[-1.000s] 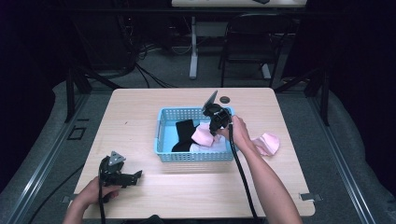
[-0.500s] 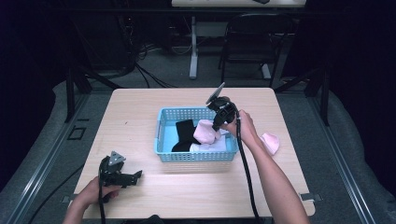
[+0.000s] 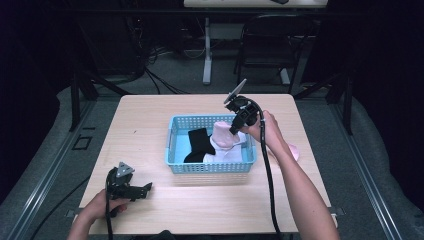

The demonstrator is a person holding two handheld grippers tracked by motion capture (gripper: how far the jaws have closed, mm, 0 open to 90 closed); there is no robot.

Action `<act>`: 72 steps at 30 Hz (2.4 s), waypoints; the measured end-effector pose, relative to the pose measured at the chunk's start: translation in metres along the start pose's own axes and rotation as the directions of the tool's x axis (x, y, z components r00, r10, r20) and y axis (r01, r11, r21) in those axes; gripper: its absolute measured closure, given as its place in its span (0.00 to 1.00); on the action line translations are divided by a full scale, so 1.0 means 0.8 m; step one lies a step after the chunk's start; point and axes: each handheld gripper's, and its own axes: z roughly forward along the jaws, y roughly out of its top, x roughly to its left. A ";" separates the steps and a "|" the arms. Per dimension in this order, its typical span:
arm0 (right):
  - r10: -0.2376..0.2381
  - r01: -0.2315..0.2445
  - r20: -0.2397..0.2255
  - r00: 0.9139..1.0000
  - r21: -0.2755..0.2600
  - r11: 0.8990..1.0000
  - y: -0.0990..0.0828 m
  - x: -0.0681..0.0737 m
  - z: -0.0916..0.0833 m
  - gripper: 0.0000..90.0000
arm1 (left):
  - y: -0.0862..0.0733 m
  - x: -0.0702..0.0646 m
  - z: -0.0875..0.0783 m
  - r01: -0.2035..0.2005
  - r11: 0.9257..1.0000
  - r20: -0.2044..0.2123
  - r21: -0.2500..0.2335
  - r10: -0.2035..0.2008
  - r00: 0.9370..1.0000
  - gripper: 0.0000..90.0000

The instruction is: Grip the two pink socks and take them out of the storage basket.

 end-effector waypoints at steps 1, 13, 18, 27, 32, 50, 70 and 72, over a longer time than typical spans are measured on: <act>-0.003 0.003 0.003 1.000 -0.001 1.000 0.000 0.001 -0.003 0.95 | 0.000 0.000 0.000 0.000 1.000 0.000 0.000 0.000 1.000 0.00; -0.022 0.022 0.000 1.000 -0.035 0.999 0.000 0.007 -0.046 0.96 | 0.000 0.000 0.000 0.000 1.000 0.001 0.000 0.000 1.000 0.00; -0.032 0.032 0.011 0.999 -0.041 0.999 -0.002 0.007 -0.067 0.95 | 0.000 0.000 0.000 -0.002 1.000 0.001 0.000 0.002 1.000 0.00; 0.002 0.000 0.029 1.000 -0.070 0.998 -0.015 -0.008 -0.104 0.95 | 0.001 0.000 0.001 0.001 1.000 0.005 -0.001 -0.001 1.000 0.00; 0.050 -0.046 0.051 0.997 -0.079 0.996 -0.031 -0.027 -0.124 0.95 | 0.001 0.000 0.001 0.001 1.000 0.005 -0.001 -0.001 1.000 0.00; 0.209 -0.207 0.151 0.966 -0.031 0.978 -0.103 -0.089 -0.117 0.95 | 0.002 0.000 0.002 -0.010 1.000 0.010 0.001 0.010 1.000 0.00; 0.368 -0.383 0.173 0.913 0.062 0.921 -0.171 -0.148 0.015 0.86 | 0.002 0.000 0.002 -0.013 1.000 0.010 0.002 0.013 1.000 0.00; 0.386 -0.399 0.162 0.908 0.056 0.915 -0.175 -0.150 0.019 0.71 | 0.002 0.000 0.002 -0.013 1.000 0.011 0.003 0.013 1.000 0.00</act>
